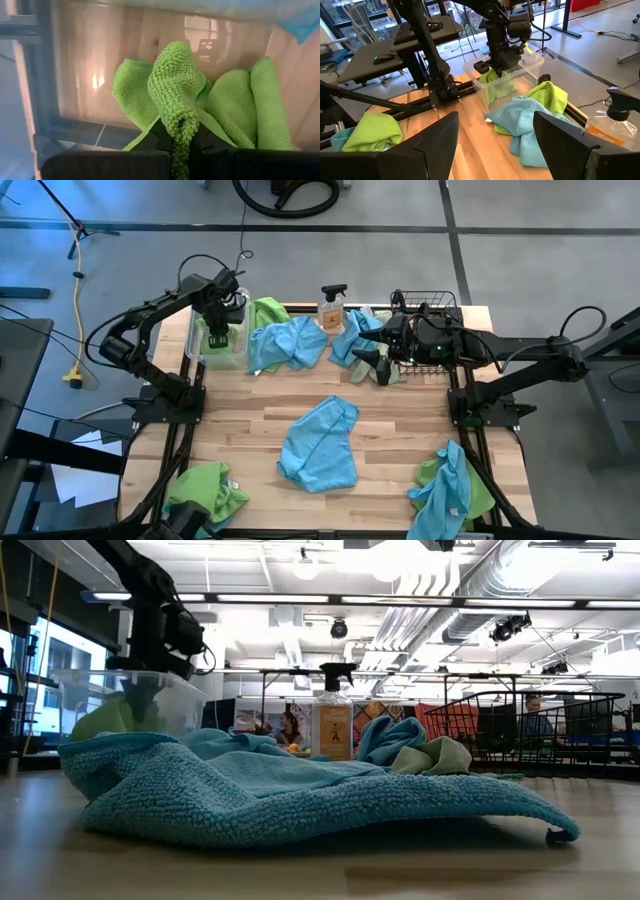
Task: Sort microfiber towel by color & place in baskets
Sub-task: Put the green microfiber cloth into the bin
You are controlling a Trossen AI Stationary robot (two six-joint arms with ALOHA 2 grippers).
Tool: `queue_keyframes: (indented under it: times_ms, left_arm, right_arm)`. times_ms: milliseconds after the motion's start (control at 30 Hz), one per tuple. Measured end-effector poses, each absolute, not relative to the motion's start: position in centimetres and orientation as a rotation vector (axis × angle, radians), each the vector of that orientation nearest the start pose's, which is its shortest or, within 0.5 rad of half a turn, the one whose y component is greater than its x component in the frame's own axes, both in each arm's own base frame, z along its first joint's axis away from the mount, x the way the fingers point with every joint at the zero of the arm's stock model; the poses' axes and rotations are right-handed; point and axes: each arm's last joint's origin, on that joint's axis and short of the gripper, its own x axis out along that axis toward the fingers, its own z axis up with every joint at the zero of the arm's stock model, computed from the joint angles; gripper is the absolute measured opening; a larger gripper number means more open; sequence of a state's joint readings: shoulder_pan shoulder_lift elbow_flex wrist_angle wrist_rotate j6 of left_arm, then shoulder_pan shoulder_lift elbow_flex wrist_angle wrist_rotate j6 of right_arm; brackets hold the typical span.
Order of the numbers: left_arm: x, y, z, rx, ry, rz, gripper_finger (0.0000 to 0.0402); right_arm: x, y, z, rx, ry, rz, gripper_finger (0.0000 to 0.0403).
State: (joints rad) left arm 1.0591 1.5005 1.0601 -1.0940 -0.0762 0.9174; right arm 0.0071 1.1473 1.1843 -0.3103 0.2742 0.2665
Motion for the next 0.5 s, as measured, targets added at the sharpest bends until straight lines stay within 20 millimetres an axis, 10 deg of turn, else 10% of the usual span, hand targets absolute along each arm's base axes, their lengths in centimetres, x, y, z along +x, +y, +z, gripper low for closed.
queue_keyframes:
  times_ms: [500]
  left_arm:
    - [12.0, 21.3, 18.5, -0.012, 1.625, 0.192, 0.0]
  right_arm:
    - [24.6, -0.6, 38.7, 0.272, 0.226, -0.312, 0.0255]
